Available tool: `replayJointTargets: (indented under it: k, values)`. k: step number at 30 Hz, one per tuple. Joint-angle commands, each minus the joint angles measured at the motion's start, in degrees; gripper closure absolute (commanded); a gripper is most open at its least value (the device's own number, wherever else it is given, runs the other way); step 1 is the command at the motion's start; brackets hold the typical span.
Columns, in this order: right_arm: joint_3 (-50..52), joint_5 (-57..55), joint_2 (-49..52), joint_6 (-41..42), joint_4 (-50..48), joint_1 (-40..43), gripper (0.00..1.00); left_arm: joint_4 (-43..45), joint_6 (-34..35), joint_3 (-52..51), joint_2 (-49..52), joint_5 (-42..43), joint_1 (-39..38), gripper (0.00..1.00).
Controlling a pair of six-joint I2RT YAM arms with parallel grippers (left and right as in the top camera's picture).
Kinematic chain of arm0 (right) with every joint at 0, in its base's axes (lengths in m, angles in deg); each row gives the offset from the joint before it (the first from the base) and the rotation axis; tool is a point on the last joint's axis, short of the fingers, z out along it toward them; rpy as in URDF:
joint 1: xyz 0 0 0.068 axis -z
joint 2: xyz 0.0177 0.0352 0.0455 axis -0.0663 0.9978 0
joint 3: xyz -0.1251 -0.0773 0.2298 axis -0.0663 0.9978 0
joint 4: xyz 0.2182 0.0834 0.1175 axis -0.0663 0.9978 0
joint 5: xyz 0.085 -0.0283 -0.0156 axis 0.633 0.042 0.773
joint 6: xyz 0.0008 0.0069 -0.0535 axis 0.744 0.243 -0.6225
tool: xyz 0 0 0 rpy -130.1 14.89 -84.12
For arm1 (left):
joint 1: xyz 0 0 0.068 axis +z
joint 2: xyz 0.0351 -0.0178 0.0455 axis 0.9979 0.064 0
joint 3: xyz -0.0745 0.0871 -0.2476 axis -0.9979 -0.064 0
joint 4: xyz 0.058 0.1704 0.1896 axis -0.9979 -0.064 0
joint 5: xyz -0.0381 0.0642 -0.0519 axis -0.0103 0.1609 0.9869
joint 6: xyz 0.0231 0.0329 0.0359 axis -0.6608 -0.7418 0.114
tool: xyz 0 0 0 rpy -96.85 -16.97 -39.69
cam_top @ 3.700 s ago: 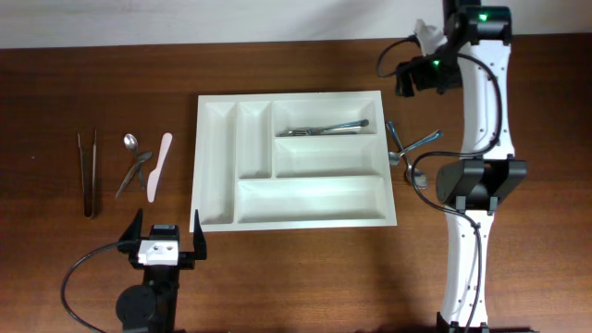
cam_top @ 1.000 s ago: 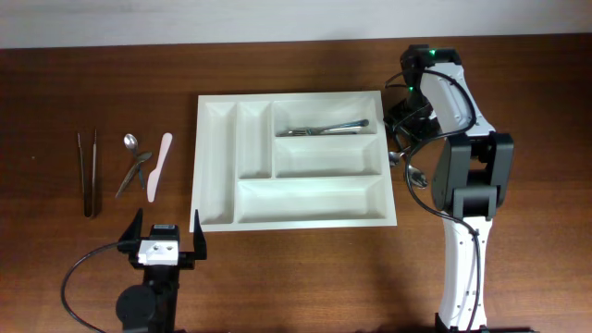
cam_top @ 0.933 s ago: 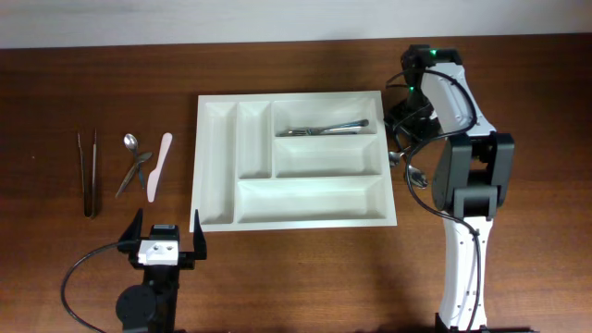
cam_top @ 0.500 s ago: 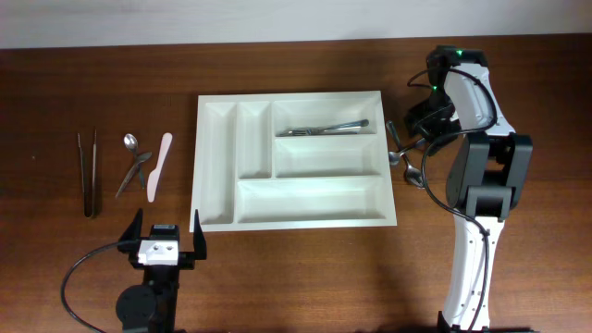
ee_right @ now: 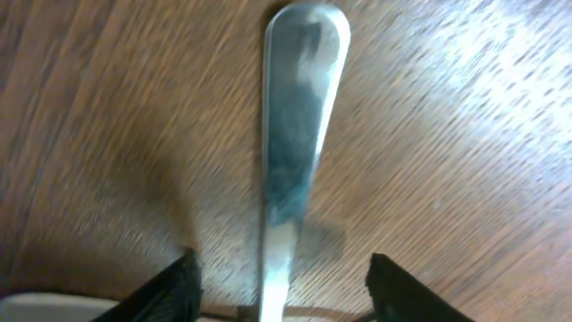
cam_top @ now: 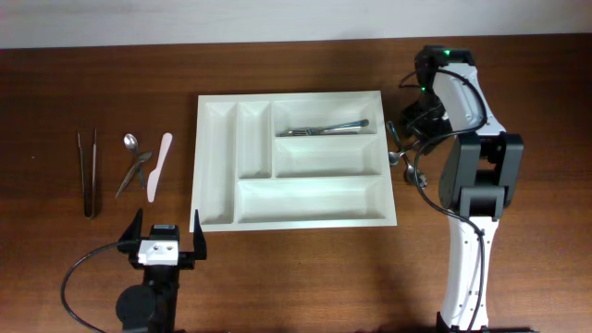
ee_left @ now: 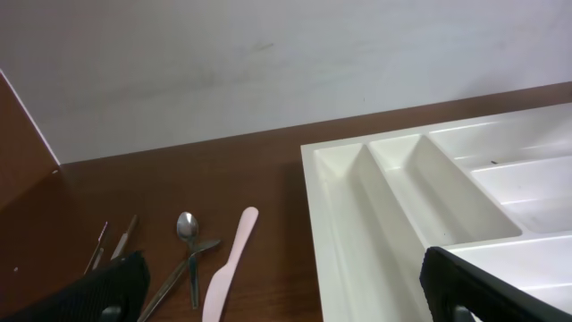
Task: Pack container
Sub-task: 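Lower the right gripper and grasp a steel spoon from the pile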
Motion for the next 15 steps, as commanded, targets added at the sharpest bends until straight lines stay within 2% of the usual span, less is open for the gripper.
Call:
replayJointTargets:
  k: [1, 5, 15]
  values:
    - [2.84, 2.40, 4.50, -0.39, 0.02, -1.51, 0.45, -0.15, -0.52, -0.24, -0.48, 0.83, 0.31, 0.01]
    - [3.37, 3.72, 4.50, -0.35, -0.07, -1.55, 0.51, -0.15, -0.55, -0.24, -0.48, 0.83, 0.31, 0.01]
    - [10.01, 9.03, 4.50, -0.35, -9.84, -1.62, 0.51, -0.15, -0.55, -0.24, -0.48, 0.83, 0.31, 0.01]
